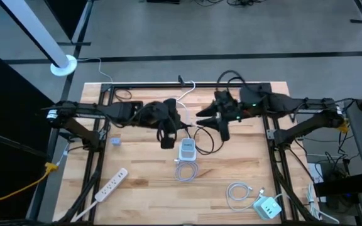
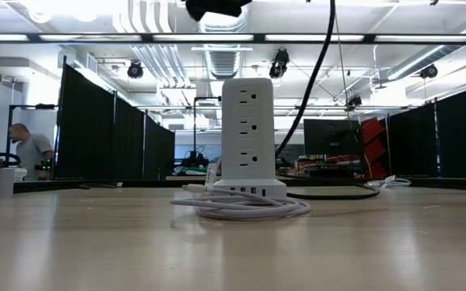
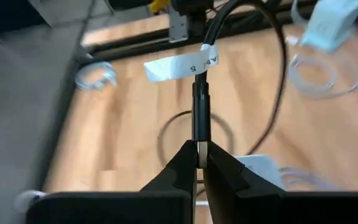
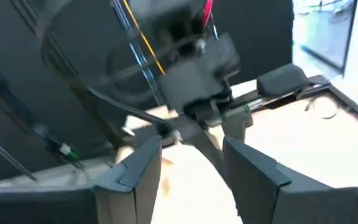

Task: Plug in charger cables
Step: Insert the right black charger cable into the top white outlet extension

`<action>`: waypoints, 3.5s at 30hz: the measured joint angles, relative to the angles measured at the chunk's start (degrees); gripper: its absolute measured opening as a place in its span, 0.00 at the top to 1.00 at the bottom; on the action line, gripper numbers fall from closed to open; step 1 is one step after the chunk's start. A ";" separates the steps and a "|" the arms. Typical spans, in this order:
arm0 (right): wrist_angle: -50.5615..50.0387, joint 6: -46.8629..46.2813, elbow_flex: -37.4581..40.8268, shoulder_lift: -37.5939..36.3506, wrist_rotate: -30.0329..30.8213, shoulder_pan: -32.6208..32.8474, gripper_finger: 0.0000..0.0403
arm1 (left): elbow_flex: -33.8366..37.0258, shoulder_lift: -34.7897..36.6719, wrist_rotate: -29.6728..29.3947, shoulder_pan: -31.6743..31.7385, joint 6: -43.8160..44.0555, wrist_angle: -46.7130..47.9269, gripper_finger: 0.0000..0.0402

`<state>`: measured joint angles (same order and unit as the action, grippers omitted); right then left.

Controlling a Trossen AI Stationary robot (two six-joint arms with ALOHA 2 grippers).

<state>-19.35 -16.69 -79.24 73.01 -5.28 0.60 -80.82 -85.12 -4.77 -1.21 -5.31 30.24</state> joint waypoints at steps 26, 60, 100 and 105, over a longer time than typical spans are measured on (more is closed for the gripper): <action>-5.60 14.36 0.00 14.81 4.04 -0.11 0.81 | 0.01 -1.98 3.77 1.00 15.42 11.36 0.99; -5.31 15.95 0.00 16.49 6.26 -0.11 0.94 | -0.02 -2.25 4.04 0.94 12.69 9.60 0.99; -1.24 -9.51 18.45 22.91 13.44 19.24 0.94 | 39.53 -3.89 10.36 -1.10 3.64 -23.27 0.76; -1.21 -9.77 19.21 27.18 15.87 19.22 0.94 | 41.64 -3.89 10.37 -2.22 6.52 -30.39 0.78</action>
<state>-20.56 -26.46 -60.03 100.19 10.59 19.83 -39.18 -89.01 5.60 -3.43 1.22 -0.15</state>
